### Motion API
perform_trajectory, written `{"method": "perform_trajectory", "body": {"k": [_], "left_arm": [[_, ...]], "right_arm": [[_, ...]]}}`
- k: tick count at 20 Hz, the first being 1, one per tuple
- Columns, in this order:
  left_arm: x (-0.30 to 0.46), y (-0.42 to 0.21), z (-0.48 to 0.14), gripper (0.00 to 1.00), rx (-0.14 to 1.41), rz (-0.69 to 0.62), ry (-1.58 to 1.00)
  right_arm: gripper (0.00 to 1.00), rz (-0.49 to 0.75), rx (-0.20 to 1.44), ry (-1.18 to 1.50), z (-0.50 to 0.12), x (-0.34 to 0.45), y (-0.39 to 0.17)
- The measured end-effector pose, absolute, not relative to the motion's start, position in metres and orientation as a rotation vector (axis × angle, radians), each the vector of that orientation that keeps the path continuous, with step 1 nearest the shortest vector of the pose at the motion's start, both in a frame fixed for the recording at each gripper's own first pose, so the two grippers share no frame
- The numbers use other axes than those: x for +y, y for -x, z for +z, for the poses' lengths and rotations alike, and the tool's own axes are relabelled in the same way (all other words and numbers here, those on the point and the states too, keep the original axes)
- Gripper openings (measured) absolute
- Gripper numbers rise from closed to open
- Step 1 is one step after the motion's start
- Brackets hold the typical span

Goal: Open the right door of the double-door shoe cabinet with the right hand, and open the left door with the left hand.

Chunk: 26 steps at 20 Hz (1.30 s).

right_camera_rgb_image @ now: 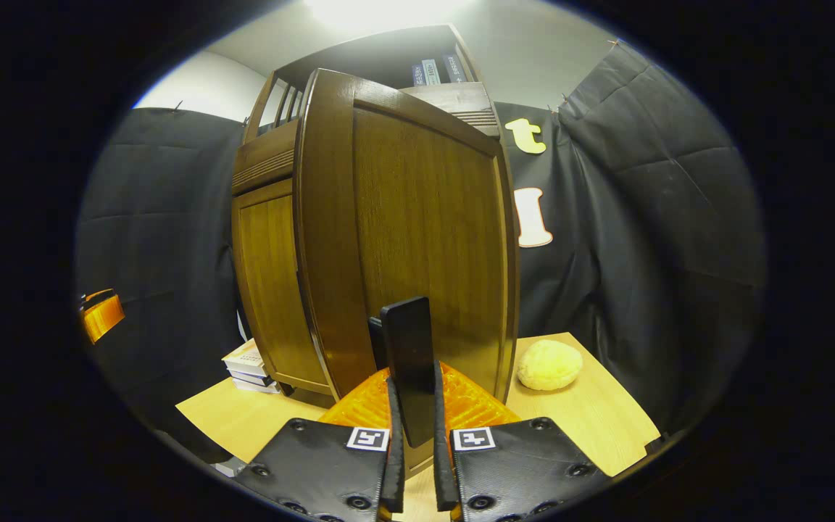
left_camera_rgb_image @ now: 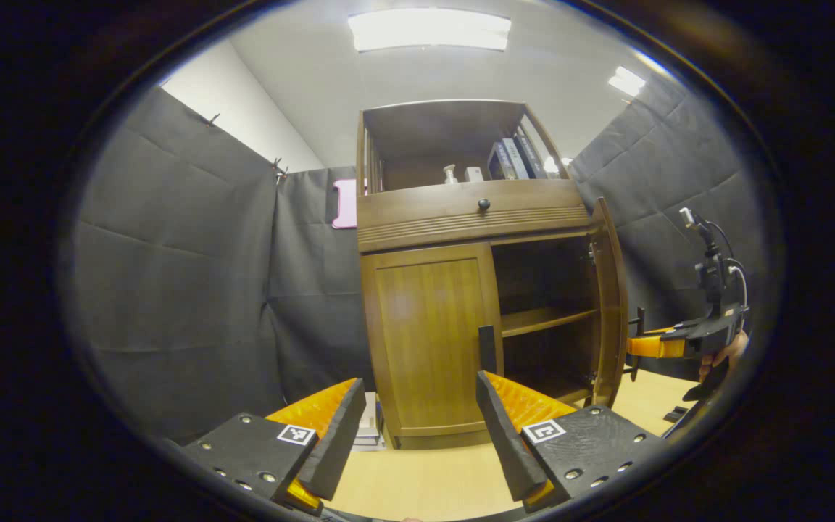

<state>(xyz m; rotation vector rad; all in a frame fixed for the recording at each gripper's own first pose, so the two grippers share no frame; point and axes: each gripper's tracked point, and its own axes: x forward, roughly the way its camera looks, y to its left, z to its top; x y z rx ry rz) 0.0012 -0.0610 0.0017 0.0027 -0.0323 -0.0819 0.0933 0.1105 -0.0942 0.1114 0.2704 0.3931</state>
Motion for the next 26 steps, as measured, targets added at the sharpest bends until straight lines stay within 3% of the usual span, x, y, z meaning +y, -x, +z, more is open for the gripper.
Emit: {"method": "perform_trajectory", "body": {"k": [2,7,8,9,12,13,15,16,18,19,20,21,22,23,26], "left_arm": [[-0.073,0.006,0.005,0.9,-0.038,-0.092,-0.005],[-0.1,0.003,0.004,0.89,-0.041,-0.122,0.0],[-0.106,0.003,0.005,0.9,-0.042,-0.129,0.001],[-0.111,0.002,0.005,0.89,-0.043,-0.135,0.0],[-0.124,0.001,0.005,0.88,-0.045,-0.147,-0.003],[-0.128,0.002,0.006,0.88,-0.045,-0.149,-0.003],[-0.135,0.001,0.004,0.88,-0.042,-0.155,-0.003],[-0.139,0.0,0.004,0.88,-0.041,-0.159,-0.005],[-0.146,-0.001,0.003,0.88,-0.039,-0.167,-0.008],[-0.15,-0.003,0.003,0.88,-0.039,-0.172,-0.01],[-0.153,-0.005,0.003,0.88,-0.04,-0.177,-0.01],[-0.156,-0.008,0.003,0.88,-0.04,-0.182,-0.009],[-0.159,-0.01,0.003,0.89,-0.039,-0.188,-0.006],[-0.163,-0.013,0.002,0.88,-0.037,-0.196,-0.003],[-0.175,-0.023,0.0,0.89,-0.037,-0.221,0.001]], "right_arm": [[0.18,0.386,0.272,-0.112,-0.094,0.1,-0.092],[0.14,0.373,0.279,-0.096,-0.097,0.075,-0.09],[0.18,0.37,0.281,-0.101,-0.096,0.071,-0.09],[0.14,0.364,0.283,-0.106,-0.096,0.066,-0.09],[0.18,0.339,0.286,-0.106,-0.098,0.045,-0.092],[0.14,0.332,0.288,-0.108,-0.099,0.039,-0.093],[0.17,0.316,0.29,-0.124,-0.099,0.026,-0.095],[0.13,0.306,0.29,-0.13,-0.099,0.019,-0.097],[0.15,0.287,0.29,-0.131,-0.099,0.008,-0.1],[0.21,0.276,0.289,-0.129,-0.101,0.002,-0.102],[0.05,0.265,0.288,-0.125,-0.101,-0.005,-0.103],[0.12,0.258,0.283,-0.123,-0.099,-0.012,-0.101],[0.0,0.253,0.279,-0.126,-0.097,-0.018,-0.101],[0.11,0.241,0.277,-0.129,-0.096,-0.026,-0.099],[0.11,0.208,0.27,-0.137,-0.094,-0.043,-0.095]]}}
